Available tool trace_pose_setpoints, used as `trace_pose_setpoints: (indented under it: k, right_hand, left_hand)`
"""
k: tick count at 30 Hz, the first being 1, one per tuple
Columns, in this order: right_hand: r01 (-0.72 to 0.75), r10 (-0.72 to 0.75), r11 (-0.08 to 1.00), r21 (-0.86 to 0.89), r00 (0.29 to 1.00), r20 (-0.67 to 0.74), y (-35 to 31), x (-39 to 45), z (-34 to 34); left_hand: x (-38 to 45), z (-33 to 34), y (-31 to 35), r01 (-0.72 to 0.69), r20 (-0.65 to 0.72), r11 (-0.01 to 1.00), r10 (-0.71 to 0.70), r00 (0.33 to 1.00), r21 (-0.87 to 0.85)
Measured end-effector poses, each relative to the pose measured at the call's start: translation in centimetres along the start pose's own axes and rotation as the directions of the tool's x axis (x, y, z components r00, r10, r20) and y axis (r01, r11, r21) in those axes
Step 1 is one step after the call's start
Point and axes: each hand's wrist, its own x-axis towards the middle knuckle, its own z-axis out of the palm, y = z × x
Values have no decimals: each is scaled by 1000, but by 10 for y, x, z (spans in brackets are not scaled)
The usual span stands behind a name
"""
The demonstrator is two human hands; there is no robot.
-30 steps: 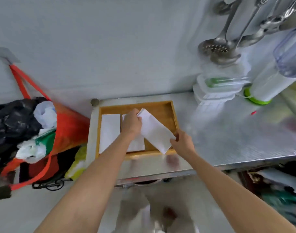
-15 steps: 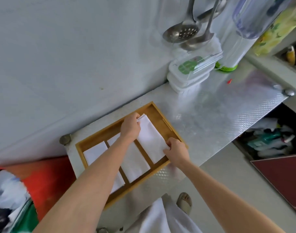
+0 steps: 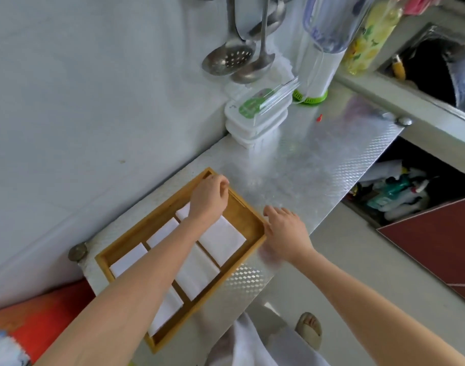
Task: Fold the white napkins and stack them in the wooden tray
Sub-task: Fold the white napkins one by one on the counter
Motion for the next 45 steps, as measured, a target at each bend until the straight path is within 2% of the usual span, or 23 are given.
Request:
trace_pose_setpoints:
  k: [2, 4, 9, 13, 18, 23, 29, 34, 38, 41, 45]
  right_hand:
    - [-81, 81, 997, 11, 996, -41, 38, -9, -21]
    - [-189, 190, 982, 26, 978, -90, 84, -23, -44]
    - [-427, 427, 903, 51, 877, -221, 217, -96, -99]
    - [-576, 578, 810, 109, 752, -316, 327, -181, -143]
    - [-737, 735, 651, 181, 553, -394, 447, -289, -196]
    - [-829, 847, 477, 292, 344, -406, 538, -367, -223]
    - [-858, 904, 344, 381, 194, -380, 640, -411, -242]
    - [-867, 932, 267, 420, 121, -342, 727, -421, -276]
    - [-867, 944, 232, 441, 92, -316, 795, -438, -300]
    - [-870, 942, 242, 429, 105, -317, 844, -459, -314]
    - [-882, 943, 268, 386, 157, -295, 921, -485, -329]
  left_hand:
    - [3, 9, 43, -82, 193, 997, 78, 978, 11]
    - [5, 28, 93, -195, 351, 978, 157, 923, 77]
    - [3, 106, 245, -479, 503, 869, 361, 785, 125]
    - [-15, 174, 378, -627, 563, 771, 471, 679, 110]
    - [-51, 257, 544, -800, 624, 597, 603, 498, 61]
    - [-79, 326, 663, -911, 659, 411, 674, 332, 39]
    - [-65, 408, 771, -951, 677, 309, 696, 239, 19]
    - [-33, 472, 875, -952, 699, 305, 683, 212, -10]
    - [-21, 513, 952, -961, 688, 275, 703, 179, -31]
    - [-28, 537, 991, -958, 685, 281, 708, 172, -50]
    - [-45, 575, 1032, -970, 682, 230, 722, 116, -78]
